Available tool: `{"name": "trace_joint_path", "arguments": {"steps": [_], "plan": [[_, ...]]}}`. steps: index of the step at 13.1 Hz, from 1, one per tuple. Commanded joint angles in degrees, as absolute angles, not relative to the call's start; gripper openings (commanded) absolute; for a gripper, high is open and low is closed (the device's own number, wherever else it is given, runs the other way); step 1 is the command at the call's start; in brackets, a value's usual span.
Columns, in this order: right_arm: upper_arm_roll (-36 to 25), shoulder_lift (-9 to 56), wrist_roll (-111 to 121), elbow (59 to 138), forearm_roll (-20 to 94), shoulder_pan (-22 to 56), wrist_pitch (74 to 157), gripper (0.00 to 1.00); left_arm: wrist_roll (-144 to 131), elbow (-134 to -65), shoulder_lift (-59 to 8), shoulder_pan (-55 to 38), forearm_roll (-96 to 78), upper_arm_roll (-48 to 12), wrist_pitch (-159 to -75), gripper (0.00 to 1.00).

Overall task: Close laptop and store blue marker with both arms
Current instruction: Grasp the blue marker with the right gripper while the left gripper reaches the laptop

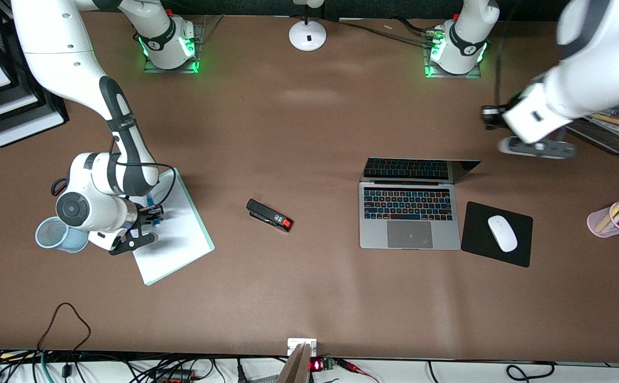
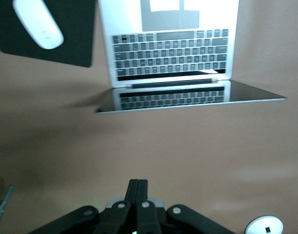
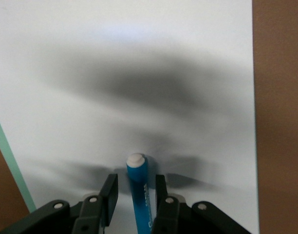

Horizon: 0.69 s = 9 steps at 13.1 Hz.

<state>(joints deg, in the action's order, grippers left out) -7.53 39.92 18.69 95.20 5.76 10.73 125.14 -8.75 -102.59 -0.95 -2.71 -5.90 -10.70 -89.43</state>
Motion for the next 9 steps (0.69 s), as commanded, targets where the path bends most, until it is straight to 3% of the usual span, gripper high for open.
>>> {"name": "trace_joint_path", "arguments": {"steps": [1,3,6,9], "plan": [[-7.3,40.3,20.0,94.7,6.8,10.5,125.5,0.34,-13.3,-110.4,1.9,-2.4,-6.6,-15.4,-96.7,0.0],[-7.3,40.5,20.0,94.6,6.8,10.5,125.5,0.33,-15.6,-115.3,2.2,-2.2,-6.6,-19.1,-102.8,0.0],[-7.3,40.9,20.0,94.6,6.8,10.5,125.5,0.33,-16.0,-121.4,2.0,-2.2,-6.3,-19.8,-111.8,0.0],[-7.3,41.1,20.0,94.4,6.7,10.5,125.5,0.33,-16.1,-123.3,-0.3,-2.0,-5.1,-20.0,-117.3,0.0]]}}
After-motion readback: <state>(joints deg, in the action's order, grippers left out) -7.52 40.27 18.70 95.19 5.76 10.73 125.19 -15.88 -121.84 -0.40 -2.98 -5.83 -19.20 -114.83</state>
